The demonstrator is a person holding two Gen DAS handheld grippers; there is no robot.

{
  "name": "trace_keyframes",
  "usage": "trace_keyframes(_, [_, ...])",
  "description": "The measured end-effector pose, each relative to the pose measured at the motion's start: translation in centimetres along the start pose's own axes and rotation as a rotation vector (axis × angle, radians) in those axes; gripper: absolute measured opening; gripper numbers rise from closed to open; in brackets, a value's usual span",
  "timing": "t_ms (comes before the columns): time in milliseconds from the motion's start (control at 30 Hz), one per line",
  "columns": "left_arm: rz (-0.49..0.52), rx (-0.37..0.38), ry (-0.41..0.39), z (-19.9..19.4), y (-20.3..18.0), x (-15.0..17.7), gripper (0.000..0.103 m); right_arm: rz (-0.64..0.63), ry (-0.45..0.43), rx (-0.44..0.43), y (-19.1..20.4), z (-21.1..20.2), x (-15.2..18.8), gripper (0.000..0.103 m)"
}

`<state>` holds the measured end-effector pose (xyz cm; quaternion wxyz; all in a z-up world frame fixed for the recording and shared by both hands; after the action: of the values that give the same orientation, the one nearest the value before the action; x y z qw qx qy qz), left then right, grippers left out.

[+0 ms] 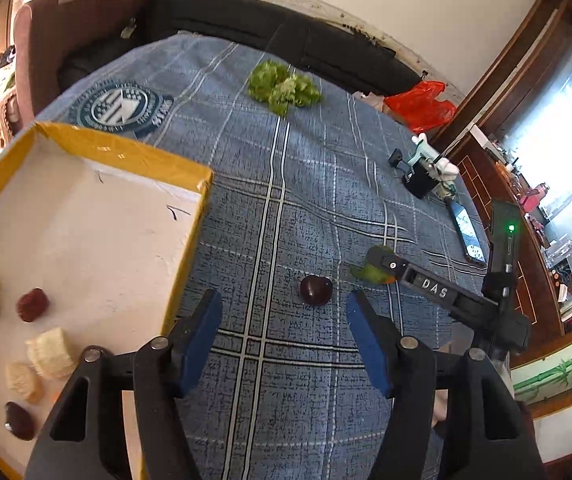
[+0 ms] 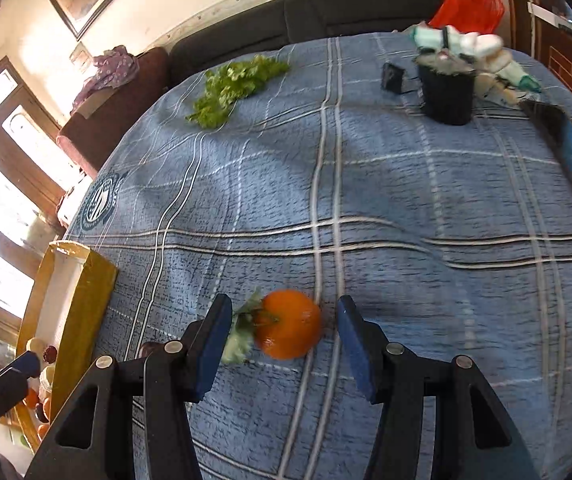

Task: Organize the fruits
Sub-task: 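Grasp a dark plum with the left tool while the right tool grasps a leafy orange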

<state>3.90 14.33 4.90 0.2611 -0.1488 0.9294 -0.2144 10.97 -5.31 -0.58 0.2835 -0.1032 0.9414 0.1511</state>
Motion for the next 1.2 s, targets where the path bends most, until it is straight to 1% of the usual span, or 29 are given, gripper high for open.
trace_keyframes(33, [-0.004, -0.001, 0.007, 0.3, 0.0, 0.1, 0.064, -0.007, 0.001, 0.004, 0.3, 0.2, 0.0, 0.058])
trace_keyframes(67, [-0.002, -0.001, 0.016, 0.8, -0.1, 0.2, 0.063, -0.016, -0.006, 0.02, 0.5, 0.4, 0.1, 0.054])
trace_keyframes(100, [0.002, -0.001, 0.021, 1.2, -0.3, 0.3, 0.063, -0.027, -0.012, 0.033, 0.8, 0.2, 0.2, 0.04])
trace_keyframes(233, [0.032, -0.015, 0.04, 2.7, -1.1, 0.8, 0.063, -0.004, -0.035, 0.015, 0.4, -0.6, 1.0, 0.04])
trace_keyframes(367, [0.056, -0.036, 0.057, 4.5, -2.0, 1.3, 0.063, 0.054, -0.085, -0.002, -0.9, -3.0, 2.5, 0.04])
trace_keyframes(467, [0.087, -0.06, 0.05, 5.9, -2.6, 1.5, 0.063, 0.095, -0.113, -0.021, -1.9, -4.2, 3.5, 0.04])
trace_keyframes(533, [0.128, -0.088, 0.031, 6.9, -3.2, 1.7, 0.063, 0.119, -0.133, -0.029, -2.7, -4.7, 4.1, 0.04])
trace_keyframes(567, [0.146, -0.097, 0.021, 7.2, -3.5, 1.8, 0.061, 0.127, -0.135, -0.032, -2.8, -4.7, 4.2, 0.04])
trace_keyframes(600, [0.169, -0.103, 0.011, 7.5, -3.8, 1.9, 0.053, 0.136, -0.133, -0.037, -3.1, -4.5, 4.3, 0.041])
trace_keyframes(667, [0.213, -0.126, -0.003, 8.1, -4.4, 2.2, 0.042, 0.15, -0.128, -0.052, -3.6, -4.3, 4.4, 0.04])
trace_keyframes(767, [0.252, -0.148, -0.017, 9.1, -4.8, 2.4, 0.038, 0.145, -0.128, -0.062, -3.5, -4.2, 4.4, 0.041])
trace_keyframes(800, [0.271, -0.154, -0.036, 9.1, -5.0, 2.6, 0.032, 0.139, -0.127, -0.06, -3.4, -4.2, 4.4, 0.041])
trace_keyframes(833, [0.283, -0.157, -0.033, 9.3, -5.1, 2.7, 0.028, 0.134, -0.129, -0.059, -3.3, -4.2, 4.4, 0.041])
trace_keyframes(900, [0.293, -0.166, -0.048, 9.3, -5.2, 2.9, 0.028, 0.125, -0.131, -0.056, -3.2, -4.2, 4.4, 0.041])
trace_keyframes(1033, [0.284, -0.159, -0.057, 8.5, -5.3, 3.1, 0.028, 0.113, -0.135, -0.045, -3.0, -4.2, 4.4, 0.041])
trace_keyframes(1200, [0.252, -0.118, -0.079, 5.9, -5.2, 3.5, 0.028, 0.101, -0.141, -0.037, -2.7, -4.3, 4.4, 0.041])
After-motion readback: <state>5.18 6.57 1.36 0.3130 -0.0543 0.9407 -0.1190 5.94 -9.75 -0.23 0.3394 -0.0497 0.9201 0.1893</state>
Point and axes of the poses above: each gripper's, at about its wrist camera, not at the fingertips, and z roughly the way its jaws point, y to its left, x to its underside, the point moved 2 cm from there along z, roughly the way its jaws point, and after that the axes turned 13 degrees about -z, right-handed, at the moved point
